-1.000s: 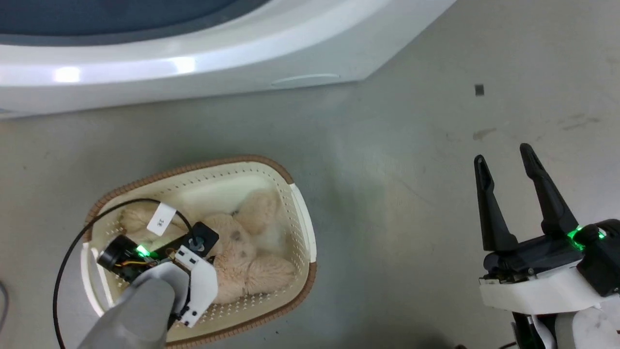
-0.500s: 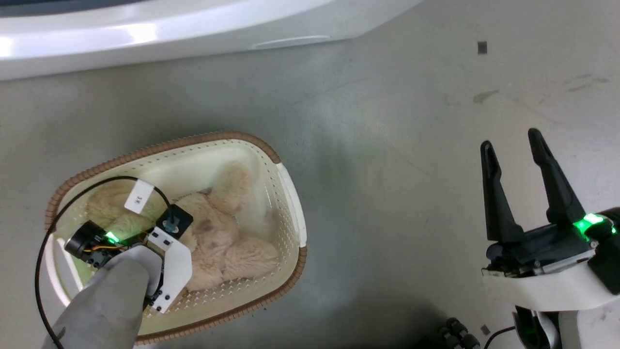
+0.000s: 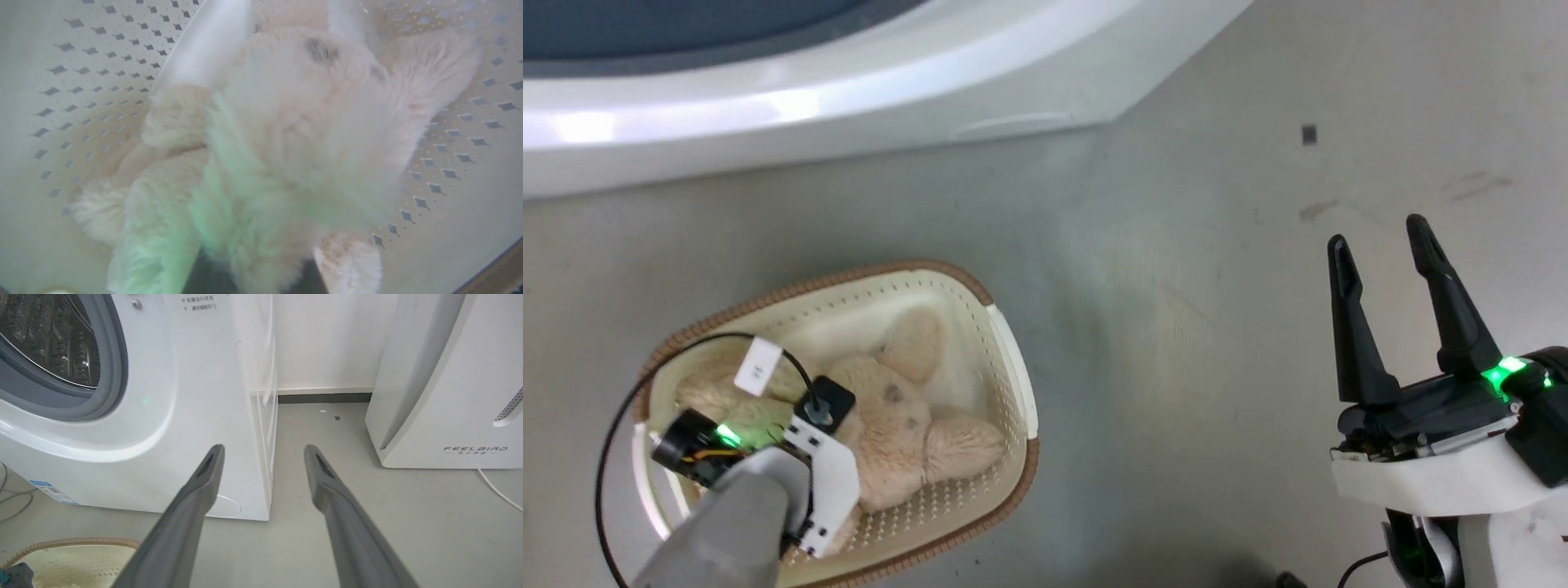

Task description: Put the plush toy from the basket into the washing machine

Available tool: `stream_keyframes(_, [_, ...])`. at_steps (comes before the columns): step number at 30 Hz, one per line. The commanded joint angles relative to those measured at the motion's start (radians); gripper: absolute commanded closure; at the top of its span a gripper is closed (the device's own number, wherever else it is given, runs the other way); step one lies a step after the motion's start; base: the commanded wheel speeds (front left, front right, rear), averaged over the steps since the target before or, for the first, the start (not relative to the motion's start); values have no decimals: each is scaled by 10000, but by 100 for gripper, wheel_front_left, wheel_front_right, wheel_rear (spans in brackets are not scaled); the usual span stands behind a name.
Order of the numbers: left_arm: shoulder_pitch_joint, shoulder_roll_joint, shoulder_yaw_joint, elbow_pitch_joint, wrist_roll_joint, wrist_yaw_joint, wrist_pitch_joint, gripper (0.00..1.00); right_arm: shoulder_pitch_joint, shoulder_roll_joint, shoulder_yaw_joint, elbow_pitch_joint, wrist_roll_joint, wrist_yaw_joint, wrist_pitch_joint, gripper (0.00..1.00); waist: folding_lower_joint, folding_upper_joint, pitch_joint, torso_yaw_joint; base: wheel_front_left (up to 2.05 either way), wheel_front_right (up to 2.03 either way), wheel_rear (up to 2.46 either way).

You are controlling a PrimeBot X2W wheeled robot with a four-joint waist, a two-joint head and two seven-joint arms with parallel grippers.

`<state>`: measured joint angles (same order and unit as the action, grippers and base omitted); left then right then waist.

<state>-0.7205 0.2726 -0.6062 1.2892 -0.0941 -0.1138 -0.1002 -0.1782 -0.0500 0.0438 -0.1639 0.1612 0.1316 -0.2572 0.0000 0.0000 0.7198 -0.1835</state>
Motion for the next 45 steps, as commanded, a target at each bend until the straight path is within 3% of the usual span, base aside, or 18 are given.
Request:
stream_keyframes(1, [97,-42,10,4,-47,54,-110,100,-72,-2,3,40,99,-9,-45,0,0,0,-442,42,0,0,0])
stream_keyframes(9, [763,-435,140,-54,-435,207,-1244,100,223,-2,-47,429,86,-9,-45,0,0,0,-2033,378,0,0,0])
stream_keyframes(17, [1589,-643,283,-861,-762,360,-1602,100,824,-2,-76,751,-22,-9,-45,0,0,0,-3687,894,0,0,0])
stream_keyframes(32, [4237,115,1473,-6819,-1023,1205,-1614,100,1889,-2,-218,940,-125,-9,-45,0,0,0,-5570,1415,0,0,0])
stream_keyframes(39, [4904,234,2403,-9587,-1341,1307,-1615,100,2115,-2,-239,858,-84,-9,-45,0,0,0,-5676,1385,0,0,0])
stream_keyframes(45, [4354,529,3270,-11476,-1275,1324,-1615,100,2033,-2,-241,508,-152,-9,-46,0,0,0,-5059,1104,0,0,0])
